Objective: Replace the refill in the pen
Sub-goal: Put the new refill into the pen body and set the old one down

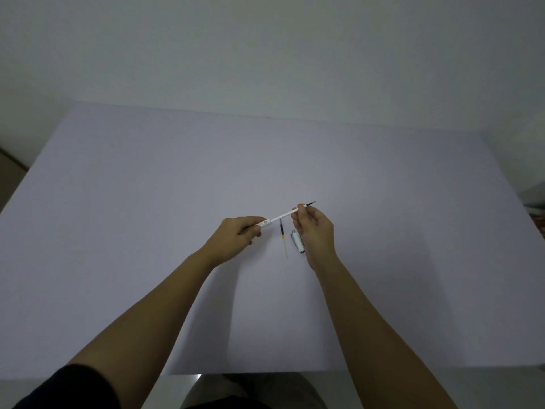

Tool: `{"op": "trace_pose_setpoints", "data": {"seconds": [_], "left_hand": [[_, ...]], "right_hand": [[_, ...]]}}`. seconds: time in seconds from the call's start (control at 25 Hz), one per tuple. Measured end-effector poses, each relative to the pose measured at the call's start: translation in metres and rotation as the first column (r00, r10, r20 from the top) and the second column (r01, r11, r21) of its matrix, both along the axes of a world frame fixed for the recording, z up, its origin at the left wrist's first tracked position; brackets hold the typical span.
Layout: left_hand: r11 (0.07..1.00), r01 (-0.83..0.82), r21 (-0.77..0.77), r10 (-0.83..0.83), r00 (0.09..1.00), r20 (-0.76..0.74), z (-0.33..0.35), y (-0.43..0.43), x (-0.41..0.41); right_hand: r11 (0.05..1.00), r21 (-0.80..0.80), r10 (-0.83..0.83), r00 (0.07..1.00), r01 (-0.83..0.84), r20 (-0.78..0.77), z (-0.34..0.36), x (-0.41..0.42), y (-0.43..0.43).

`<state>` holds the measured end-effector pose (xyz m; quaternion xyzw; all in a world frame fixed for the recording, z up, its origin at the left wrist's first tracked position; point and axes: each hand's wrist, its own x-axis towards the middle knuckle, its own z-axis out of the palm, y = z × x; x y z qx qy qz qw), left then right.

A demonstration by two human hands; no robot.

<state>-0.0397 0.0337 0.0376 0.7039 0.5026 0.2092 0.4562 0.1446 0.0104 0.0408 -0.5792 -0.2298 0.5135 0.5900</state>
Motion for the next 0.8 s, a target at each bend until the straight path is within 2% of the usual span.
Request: {"op": "trace_pose_setpoints", "data": {"seconds": [0.2,0.36,0.48,0.56,0.6,0.64,0.72,0.8], "left_hand": [[1.0,-0.003,-0.014,0.004,0.999,0.038,0.006,-0.002,0.001],[0.999,0.018,0.032,-0.02,0.999,0.04,0.011,-0.005,0.002],[1.0,-0.005,-0.008,0.005,0.998,0.063,0.011,-0.007,0.0],[0.998,-0.038,-0.041,0.042,0.995,0.089,0.011,-0.008,-0.002],[0.997,-0.053,-0.052,0.058,0.993,0.102,0.011,-0.009,-0.002],[0.996,-0.065,-0.059,0.071,0.991,0.112,0.012,-0.009,-0.003],[0.995,-0.08,-0.064,0.087,0.988,0.128,0.015,-0.008,-0.004],[0.993,-0.092,-0.067,0.101,0.985,0.142,0.016,-0.008,-0.005]], "right_hand": [[0.989,-0.028,0.146,0.985,-0.144,0.09,-0.001,-0.003,-0.009],[0.967,-0.071,0.251,0.963,-0.245,0.096,-0.003,-0.009,-0.013],[0.942,-0.097,0.331,0.936,-0.321,0.116,-0.003,-0.008,-0.014],[0.959,-0.121,0.272,0.953,-0.257,0.131,-0.005,0.0,-0.011],[0.972,-0.145,0.209,0.957,-0.183,0.198,-0.008,0.007,-0.009],[0.978,-0.175,0.17,0.931,-0.118,0.322,-0.012,0.015,-0.007],[0.966,-0.25,0.206,0.764,-0.061,0.611,-0.024,0.034,-0.007],[0.944,-0.32,0.297,0.62,-0.078,0.726,-0.037,0.05,-0.006]]}}
